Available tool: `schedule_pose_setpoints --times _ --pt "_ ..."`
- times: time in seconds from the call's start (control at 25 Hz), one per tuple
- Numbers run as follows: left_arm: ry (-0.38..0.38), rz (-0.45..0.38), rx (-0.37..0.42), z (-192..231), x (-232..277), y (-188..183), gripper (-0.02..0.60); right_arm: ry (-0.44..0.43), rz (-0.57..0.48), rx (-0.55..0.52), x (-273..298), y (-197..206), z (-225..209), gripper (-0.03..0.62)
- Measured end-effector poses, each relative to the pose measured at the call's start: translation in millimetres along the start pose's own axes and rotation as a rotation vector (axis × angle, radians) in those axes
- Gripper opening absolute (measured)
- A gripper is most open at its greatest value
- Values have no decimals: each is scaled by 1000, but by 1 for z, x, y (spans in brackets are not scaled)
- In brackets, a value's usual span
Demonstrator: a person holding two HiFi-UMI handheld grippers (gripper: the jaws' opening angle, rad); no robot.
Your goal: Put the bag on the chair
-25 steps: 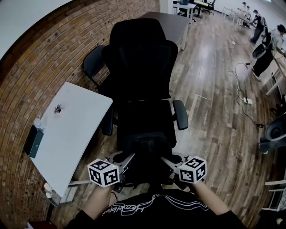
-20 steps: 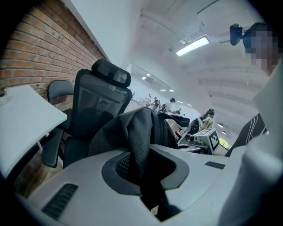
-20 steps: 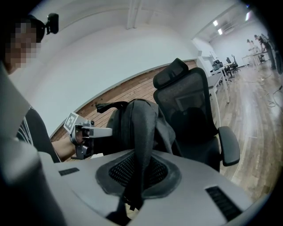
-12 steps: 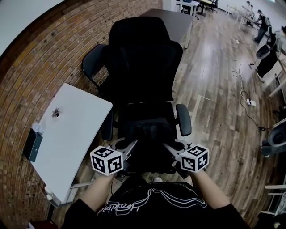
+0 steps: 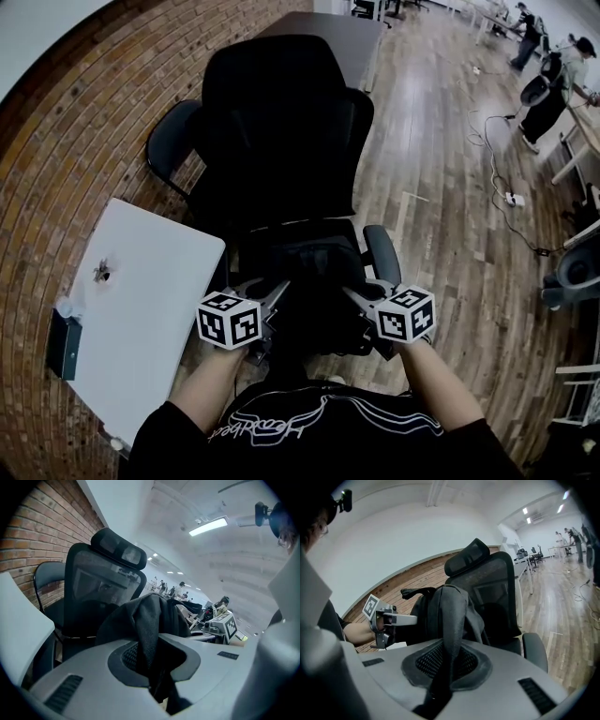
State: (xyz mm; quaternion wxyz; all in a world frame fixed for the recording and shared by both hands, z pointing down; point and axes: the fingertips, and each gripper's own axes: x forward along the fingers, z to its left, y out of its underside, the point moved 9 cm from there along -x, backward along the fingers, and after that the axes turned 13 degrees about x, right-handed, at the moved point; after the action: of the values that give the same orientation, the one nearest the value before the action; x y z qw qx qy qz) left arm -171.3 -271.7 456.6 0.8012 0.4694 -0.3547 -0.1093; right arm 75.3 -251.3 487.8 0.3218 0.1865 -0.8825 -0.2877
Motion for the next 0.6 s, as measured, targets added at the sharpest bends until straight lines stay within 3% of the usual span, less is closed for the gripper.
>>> schedule_pose_setpoints --times 0.6 --pt "55 56 32 107 74 -21 71 124 6 20 87 -51 -51 35"
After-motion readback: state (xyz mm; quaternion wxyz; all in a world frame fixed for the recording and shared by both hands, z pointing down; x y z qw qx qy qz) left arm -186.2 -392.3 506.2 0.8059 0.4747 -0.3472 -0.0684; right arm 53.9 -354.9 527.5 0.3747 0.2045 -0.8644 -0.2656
